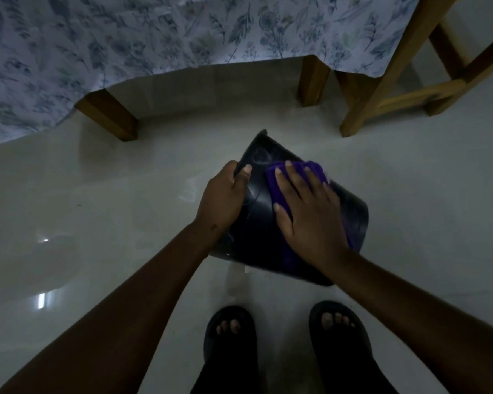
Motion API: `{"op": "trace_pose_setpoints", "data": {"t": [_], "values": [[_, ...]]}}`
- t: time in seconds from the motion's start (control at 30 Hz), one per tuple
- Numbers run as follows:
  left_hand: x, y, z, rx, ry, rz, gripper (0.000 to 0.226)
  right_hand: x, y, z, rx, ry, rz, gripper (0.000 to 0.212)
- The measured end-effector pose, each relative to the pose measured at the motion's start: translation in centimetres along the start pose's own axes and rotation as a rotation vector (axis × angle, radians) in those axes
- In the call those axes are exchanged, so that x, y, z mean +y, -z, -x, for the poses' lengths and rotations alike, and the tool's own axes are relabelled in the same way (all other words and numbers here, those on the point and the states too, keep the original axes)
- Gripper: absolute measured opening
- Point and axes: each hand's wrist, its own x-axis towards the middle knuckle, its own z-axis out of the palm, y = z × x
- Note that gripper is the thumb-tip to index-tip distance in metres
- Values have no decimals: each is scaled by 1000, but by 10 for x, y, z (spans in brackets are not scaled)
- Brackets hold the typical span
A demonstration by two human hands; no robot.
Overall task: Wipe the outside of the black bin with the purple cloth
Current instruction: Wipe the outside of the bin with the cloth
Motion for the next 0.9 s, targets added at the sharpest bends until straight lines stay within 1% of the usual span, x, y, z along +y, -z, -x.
{"op": "trace_pose_setpoints", "data": {"t": [0.1, 0.2, 0.23, 0.3, 0.37, 0.43, 0.5, 0.57, 0.63, 0.7, 0.77, 0.83, 0.9], "values": [[8, -1, -1, 2, 39, 54, 32, 20, 6, -40, 4, -72, -69, 57], [11, -2, -5, 5, 34, 41, 33, 38, 13, -75, -115, -229, -228, 57], [10, -2, -6, 4, 37, 33, 33, 37, 13, -77, -154, -256, -232, 59], [8, 0, -9, -14, 36, -3, 32, 31, 12, -65, -146, -258, -179, 69], [4, 2, -12, -34, 26, -48, 31, 20, 9, -38, -88, -187, -119, 72], [-1, 2, -10, -33, 16, -73, 32, 13, 2, -9, -51, -111, -90, 66], [0, 3, -10, -26, 9, -81, 34, 12, -1, 0, -8, -88, -83, 61], [5, 4, -10, -18, 8, -65, 35, 15, 1, -6, 42, -89, -130, 58], [14, 6, -11, -14, 6, -45, 34, 22, 7, -16, 91, -152, -214, 50], [19, 9, -6, -11, -10, -22, 31, 30, 17, -26, 105, -286, -325, 43], [17, 11, 5, -24, -2, -1, 25, 36, 21, -33, 52, -376, -396, 38], [12, 15, 15, -40, 19, 8, 21, 39, 20, -35, 7, -382, -452, 35], [13, 26, 18, -25, -1, -43, 19, 41, 19, -37, 16, -401, -557, 34]]}}
